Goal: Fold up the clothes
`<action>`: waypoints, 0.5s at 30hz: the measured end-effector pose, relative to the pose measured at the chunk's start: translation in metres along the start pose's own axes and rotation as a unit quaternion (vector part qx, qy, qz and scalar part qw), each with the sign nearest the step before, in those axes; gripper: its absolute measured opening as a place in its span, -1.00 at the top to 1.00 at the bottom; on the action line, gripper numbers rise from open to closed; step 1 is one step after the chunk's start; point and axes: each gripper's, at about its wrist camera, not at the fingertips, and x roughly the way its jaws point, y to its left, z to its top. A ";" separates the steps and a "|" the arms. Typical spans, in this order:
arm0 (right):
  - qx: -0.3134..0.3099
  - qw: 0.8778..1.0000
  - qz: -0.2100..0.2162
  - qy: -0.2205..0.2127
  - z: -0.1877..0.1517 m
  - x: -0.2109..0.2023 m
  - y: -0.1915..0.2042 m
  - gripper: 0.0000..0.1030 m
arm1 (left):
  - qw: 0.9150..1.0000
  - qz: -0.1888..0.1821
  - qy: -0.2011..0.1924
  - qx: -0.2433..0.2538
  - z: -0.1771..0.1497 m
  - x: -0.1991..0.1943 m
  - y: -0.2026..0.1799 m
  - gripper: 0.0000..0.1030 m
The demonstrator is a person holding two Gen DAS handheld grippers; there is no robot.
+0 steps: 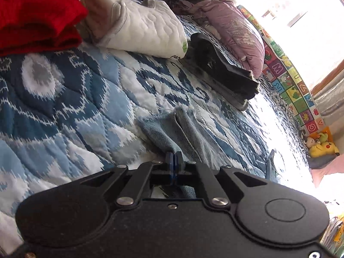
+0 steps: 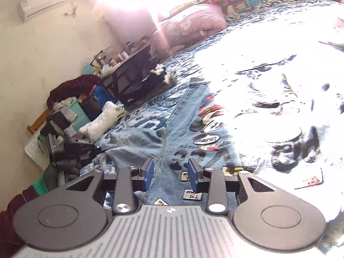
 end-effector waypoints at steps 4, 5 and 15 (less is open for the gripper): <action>0.129 0.989 -0.033 -0.057 0.005 -0.050 -0.067 0.28 | 0.998 0.056 -0.018 0.025 -0.005 -0.015 -0.007 0.79; 0.146 0.986 -0.046 -0.060 0.002 -0.060 -0.078 0.28 | 0.997 0.065 -0.027 0.036 -0.007 -0.024 -0.012 0.44; 0.247 0.964 -0.085 -0.053 -0.037 -0.089 -0.131 0.03 | 0.979 -0.070 0.060 0.183 -0.100 -0.027 -0.098 0.12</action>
